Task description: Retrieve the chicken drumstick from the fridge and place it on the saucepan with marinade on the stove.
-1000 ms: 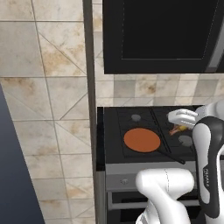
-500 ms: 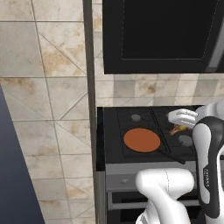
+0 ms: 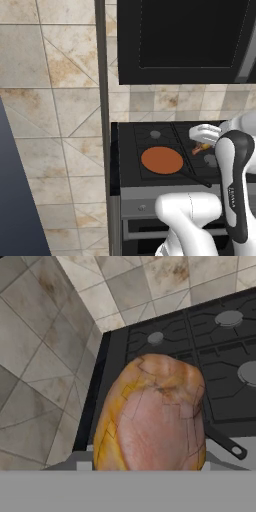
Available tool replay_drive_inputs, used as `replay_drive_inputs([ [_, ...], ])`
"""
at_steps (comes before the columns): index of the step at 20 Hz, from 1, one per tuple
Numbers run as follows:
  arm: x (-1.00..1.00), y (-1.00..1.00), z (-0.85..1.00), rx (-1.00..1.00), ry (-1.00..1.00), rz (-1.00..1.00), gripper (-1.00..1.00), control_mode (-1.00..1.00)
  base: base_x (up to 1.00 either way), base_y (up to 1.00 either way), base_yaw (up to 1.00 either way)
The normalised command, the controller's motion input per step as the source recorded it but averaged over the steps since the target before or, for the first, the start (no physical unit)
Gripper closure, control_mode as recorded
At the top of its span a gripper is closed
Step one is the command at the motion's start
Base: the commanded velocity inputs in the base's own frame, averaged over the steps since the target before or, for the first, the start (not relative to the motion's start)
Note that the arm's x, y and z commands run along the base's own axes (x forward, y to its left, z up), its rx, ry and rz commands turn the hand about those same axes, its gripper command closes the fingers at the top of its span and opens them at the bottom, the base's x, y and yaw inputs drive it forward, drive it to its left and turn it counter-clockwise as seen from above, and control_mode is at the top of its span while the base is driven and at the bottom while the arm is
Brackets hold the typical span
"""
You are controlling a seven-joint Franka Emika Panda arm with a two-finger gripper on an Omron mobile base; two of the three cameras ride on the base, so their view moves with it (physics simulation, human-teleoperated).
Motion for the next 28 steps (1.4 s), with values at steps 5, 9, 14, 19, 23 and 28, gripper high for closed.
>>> replay_drive_inputs([
  [5,0.33,0.00,-0.40,0.00,0.08,0.00,1.00,-1.00,0.00,0.00,0.00],
  [9,0.33,0.00,-0.58,0.00,0.08,0.00,1.00,-1.00,0.00,0.00,0.00],
  [14,0.36,0.00,-0.57,0.00,0.08,0.00,1.00,-1.00,0.00,0.00,0.00],
  [19,0.50,0.00,-0.45,0.00,0.08,0.00,1.00,-1.00,0.00,0.00,0.00],
  [23,0.59,0.00,-0.36,0.00,0.08,0.00,1.00,-1.00,0.00,0.00,0.00],
  [28,0.61,0.00,-0.33,0.00,0.10,0.00,1.00,-1.00,0.00,0.00,0.00],
])
